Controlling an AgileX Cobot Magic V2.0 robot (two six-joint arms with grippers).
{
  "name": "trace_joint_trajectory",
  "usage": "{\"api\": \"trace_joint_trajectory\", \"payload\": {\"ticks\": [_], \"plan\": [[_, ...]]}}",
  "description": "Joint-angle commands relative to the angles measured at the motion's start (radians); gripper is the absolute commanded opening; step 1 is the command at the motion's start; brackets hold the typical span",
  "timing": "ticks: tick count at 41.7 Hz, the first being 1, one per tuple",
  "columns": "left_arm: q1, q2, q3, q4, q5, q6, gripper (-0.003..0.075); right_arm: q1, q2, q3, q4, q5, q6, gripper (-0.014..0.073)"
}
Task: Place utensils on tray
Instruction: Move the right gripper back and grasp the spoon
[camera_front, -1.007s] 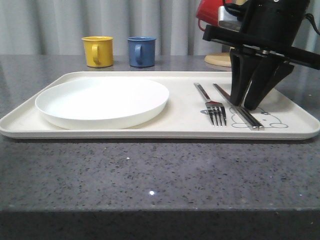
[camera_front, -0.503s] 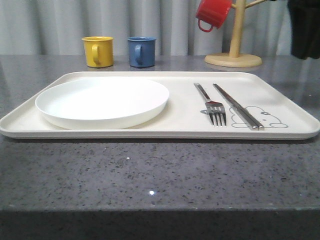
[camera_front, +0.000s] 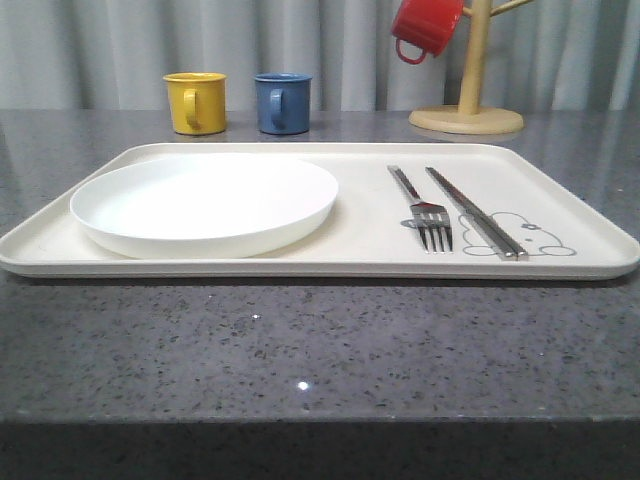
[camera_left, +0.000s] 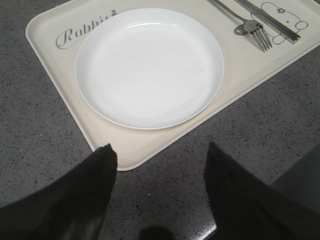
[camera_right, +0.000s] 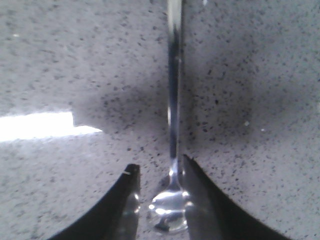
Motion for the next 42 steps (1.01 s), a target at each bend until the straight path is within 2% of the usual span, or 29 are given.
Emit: {"api": "trace_joint_trajectory", "payload": {"ticks": [1,22,24,32,42], "plan": [[-0.006,-0.007,-0.025,0.0,-0.068,-0.009,0.0401,-0.012,-0.018,-0.028,-0.044,0.08,-0.017,0.0247],[-0.006,-0.007,-0.025,0.0,-0.068,-0.009,0.0401,-0.012,0.07,-0.028,-0.042,0.052,-0.017,0.0241],[-0.006,-0.007,-0.025,0.0,-0.068,-0.009,0.0401,-0.012,0.076,-0.028,-0.04,0.06,-0.017,0.0224],[-0.006,-0.007,-0.025,0.0,-0.068,-0.009,0.0401,-0.012,0.076,-0.029,-0.023,0.06,-0.017,0.0034],[-0.006,-0.007,-0.025,0.0,-0.068,-0.009,0.0401,-0.002,0.016,-0.031,0.049,0.071,-0.017,0.0024]]}}
